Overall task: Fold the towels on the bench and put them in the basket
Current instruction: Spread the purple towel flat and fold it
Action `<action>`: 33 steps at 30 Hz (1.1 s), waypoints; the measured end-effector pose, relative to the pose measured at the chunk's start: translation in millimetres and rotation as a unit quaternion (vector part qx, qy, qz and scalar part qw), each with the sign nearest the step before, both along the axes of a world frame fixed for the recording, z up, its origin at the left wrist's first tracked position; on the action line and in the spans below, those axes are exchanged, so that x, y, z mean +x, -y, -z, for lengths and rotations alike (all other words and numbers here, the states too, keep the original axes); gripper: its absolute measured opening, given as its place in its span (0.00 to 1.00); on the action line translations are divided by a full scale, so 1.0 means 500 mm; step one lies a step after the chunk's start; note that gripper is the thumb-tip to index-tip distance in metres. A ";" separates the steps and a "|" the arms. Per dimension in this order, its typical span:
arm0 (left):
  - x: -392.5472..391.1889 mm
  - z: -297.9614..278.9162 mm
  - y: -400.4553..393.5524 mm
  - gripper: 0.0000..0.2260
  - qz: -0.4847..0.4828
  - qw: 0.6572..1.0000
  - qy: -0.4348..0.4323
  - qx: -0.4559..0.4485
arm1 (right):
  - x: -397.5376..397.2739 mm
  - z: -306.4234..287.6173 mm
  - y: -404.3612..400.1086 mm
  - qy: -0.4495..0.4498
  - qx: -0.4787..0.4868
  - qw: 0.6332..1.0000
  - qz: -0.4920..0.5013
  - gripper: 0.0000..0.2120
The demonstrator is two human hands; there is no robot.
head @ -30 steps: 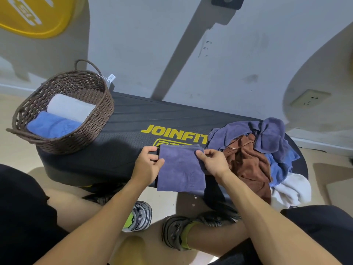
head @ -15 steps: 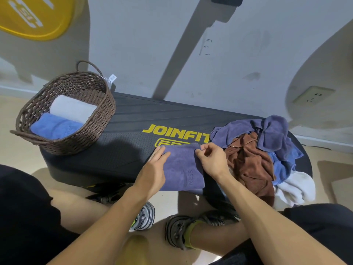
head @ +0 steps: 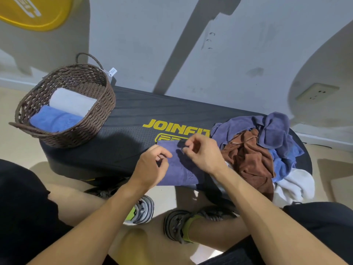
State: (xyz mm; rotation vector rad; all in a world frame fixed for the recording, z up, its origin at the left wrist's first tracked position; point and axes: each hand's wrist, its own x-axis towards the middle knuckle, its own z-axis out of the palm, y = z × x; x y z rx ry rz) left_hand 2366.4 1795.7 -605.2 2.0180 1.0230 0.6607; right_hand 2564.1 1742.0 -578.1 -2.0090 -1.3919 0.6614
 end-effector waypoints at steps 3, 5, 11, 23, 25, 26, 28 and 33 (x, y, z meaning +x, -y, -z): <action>-0.017 0.008 0.007 0.07 0.101 0.989 -0.087 -0.059 | -0.001 -0.013 0.012 -0.012 -0.159 0.973 -0.168 0.11; -0.020 0.014 0.013 0.06 0.120 0.987 -0.096 -0.056 | -0.007 -0.001 0.031 0.041 -0.200 0.953 -0.225 0.20; -0.029 0.019 0.022 0.24 0.187 0.974 -0.129 -0.021 | -0.016 0.028 0.059 0.154 -0.180 0.921 -0.309 0.38; -0.024 0.044 0.004 0.08 0.083 0.990 -0.098 0.057 | 0.006 0.006 0.050 0.056 -0.085 0.980 -0.168 0.13; -0.029 0.040 -0.015 0.07 0.083 0.991 -0.097 0.040 | 0.008 0.003 0.052 0.068 -0.093 0.978 -0.172 0.17; -0.031 0.039 -0.023 0.07 0.072 0.992 -0.098 0.030 | 0.010 0.006 0.053 0.079 -0.098 0.978 -0.166 0.18; -0.031 0.041 -0.032 0.08 0.041 0.995 -0.093 0.005 | 0.015 0.010 0.054 0.083 -0.117 0.980 -0.141 0.15; -0.025 0.060 -0.022 0.10 -0.048 0.993 -0.100 -0.049 | 0.030 0.017 0.053 -0.046 -0.131 0.988 -0.066 0.08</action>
